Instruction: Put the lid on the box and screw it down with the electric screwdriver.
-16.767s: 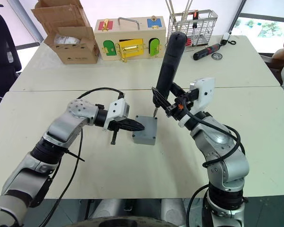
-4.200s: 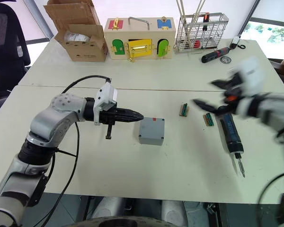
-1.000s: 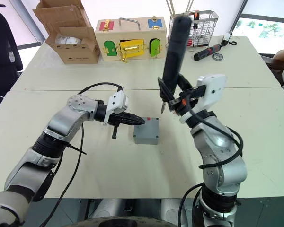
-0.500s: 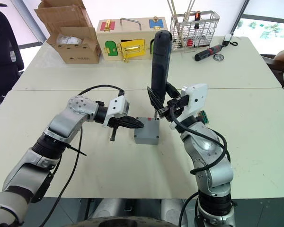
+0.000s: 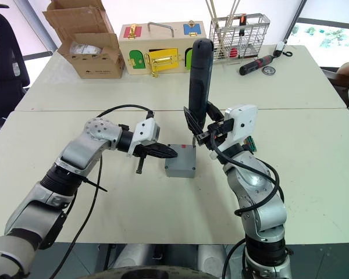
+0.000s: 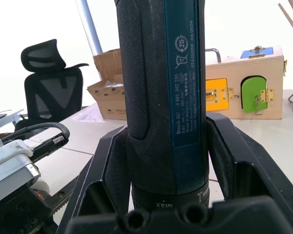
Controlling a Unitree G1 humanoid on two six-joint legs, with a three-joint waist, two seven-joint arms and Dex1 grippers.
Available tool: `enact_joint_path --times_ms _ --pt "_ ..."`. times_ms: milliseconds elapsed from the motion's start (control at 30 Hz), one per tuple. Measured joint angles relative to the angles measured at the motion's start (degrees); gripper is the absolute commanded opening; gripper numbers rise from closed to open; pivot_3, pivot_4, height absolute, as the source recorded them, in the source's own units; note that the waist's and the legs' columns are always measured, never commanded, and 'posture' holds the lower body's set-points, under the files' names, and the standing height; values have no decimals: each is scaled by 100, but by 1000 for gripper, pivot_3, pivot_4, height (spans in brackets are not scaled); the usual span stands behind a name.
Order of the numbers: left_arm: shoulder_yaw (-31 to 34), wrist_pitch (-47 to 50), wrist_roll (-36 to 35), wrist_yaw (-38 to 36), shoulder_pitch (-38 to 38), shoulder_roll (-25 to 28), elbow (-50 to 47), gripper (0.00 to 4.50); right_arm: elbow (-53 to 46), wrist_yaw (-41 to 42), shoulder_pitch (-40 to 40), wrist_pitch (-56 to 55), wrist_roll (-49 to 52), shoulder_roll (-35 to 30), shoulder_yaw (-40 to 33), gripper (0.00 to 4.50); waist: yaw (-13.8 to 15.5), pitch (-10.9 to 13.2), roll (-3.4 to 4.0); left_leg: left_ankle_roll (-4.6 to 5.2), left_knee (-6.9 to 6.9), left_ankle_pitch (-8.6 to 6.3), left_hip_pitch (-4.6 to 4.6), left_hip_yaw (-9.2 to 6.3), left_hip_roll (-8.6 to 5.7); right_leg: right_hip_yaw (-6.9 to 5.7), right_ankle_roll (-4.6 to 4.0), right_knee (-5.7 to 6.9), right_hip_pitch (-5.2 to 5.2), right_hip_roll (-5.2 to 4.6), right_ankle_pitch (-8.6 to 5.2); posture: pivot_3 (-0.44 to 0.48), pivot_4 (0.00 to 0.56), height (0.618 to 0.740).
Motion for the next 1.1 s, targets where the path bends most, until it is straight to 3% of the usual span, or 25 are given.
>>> enact_joint_path --times_ms 467,700,967,1100 --pt "2 -8 -3 1 20 -2 -5 0 226 -57 1 -223 -66 -18 63 1958 0 0 0 0 0 0 3 -1 0 0 0 0 3 0 0 0 150 740" --pt "-9 -29 34 -7 36 6 -1 0 3 329 282 -554 -338 -636 556 1958 0 -9 -13 1 0 -1 17 -4 0 -2 0 -2 20 3 0 0 150 740" --pt "-67 -192 201 -16 70 6 4 0 36 308 668 -960 -555 -653 648 1958 19 -48 -65 1 -3 -1 52 -11 4 -2 0 -9 62 9 -1 0 150 740" --pt "-89 -190 259 -26 93 4 11 0 41 296 868 -1055 -543 -632 561 1958 30 -55 -69 44 -20 -27 122 -22 7 -2 3 -58 129 17 -5 0 150 740"
